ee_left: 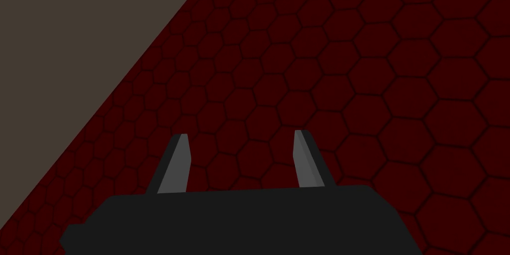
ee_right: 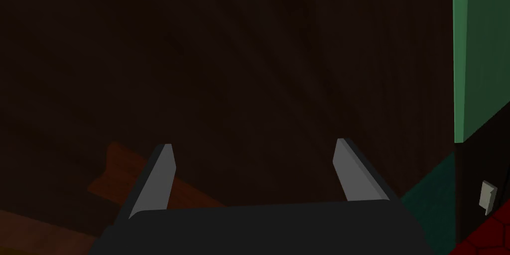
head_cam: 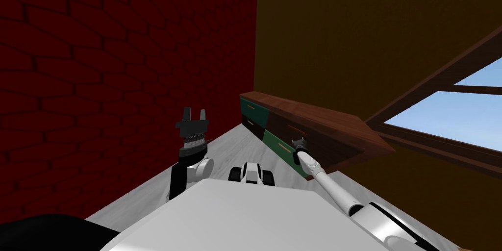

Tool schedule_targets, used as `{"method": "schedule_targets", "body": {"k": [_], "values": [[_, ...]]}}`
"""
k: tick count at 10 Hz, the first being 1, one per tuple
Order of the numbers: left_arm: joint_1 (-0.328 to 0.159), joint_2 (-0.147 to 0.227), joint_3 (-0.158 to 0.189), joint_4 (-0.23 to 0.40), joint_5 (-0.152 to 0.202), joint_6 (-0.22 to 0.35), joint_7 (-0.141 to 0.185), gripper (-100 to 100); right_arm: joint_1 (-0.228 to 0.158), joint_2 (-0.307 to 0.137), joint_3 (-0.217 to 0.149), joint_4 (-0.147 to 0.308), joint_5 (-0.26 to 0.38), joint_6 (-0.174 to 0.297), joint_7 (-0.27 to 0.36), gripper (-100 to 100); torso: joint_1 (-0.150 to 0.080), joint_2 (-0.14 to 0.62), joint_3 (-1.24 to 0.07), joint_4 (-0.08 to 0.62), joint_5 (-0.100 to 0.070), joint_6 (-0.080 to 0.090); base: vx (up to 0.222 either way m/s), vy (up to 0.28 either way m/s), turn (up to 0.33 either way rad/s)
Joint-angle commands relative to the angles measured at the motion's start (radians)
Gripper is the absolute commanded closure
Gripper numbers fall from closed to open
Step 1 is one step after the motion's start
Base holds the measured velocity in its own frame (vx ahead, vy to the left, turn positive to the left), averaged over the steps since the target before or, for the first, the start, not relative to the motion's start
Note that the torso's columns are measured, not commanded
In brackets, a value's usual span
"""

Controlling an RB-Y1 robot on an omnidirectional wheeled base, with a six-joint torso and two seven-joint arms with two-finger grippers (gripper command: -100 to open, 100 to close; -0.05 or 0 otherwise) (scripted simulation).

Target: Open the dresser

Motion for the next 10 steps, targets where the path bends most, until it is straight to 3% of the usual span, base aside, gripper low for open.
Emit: {"method": "schedule_targets", "body": {"k": [1,6,8,9,10], "values": [[0.000,0.000,0.000,0.000,0.000,0.000,0.000,0,-0.027,-0.028,0.018,0.064,0.053,0.040,0.005,-100,0.000,-0.001,0.000,0.000,0.000,0.000,0.025,0.094,-0.018],[0.000,0.000,0.000,0.000,0.000,0.000,0.000,0,-0.099,-0.115,0.061,0.212,0.168,0.135,0.040,-100,0.001,-0.001,-0.001,0.000,0.000,0.000,0.017,0.116,-0.029],[0.000,0.000,0.000,0.000,0.000,0.000,0.000,0,-0.106,-0.125,0.065,0.226,0.179,0.144,0.043,-100,0.001,-0.001,0.000,0.000,0.000,0.000,0.019,0.075,-0.010],[0.000,0.000,0.000,0.000,0.000,0.000,0.000,0,-0.098,-0.122,0.058,0.206,0.165,0.137,0.052,-100,0.000,0.000,0.000,0.000,0.000,0.000,0.006,0.025,-0.002],[0.000,0.000,0.000,0.000,0.000,0.000,0.000,0,-0.140,-0.091,0.043,0.254,0.145,0.158,0.091,-100,-0.001,0.000,0.000,0.000,0.000,0.000,-0.090,-0.082,0.269]]}}
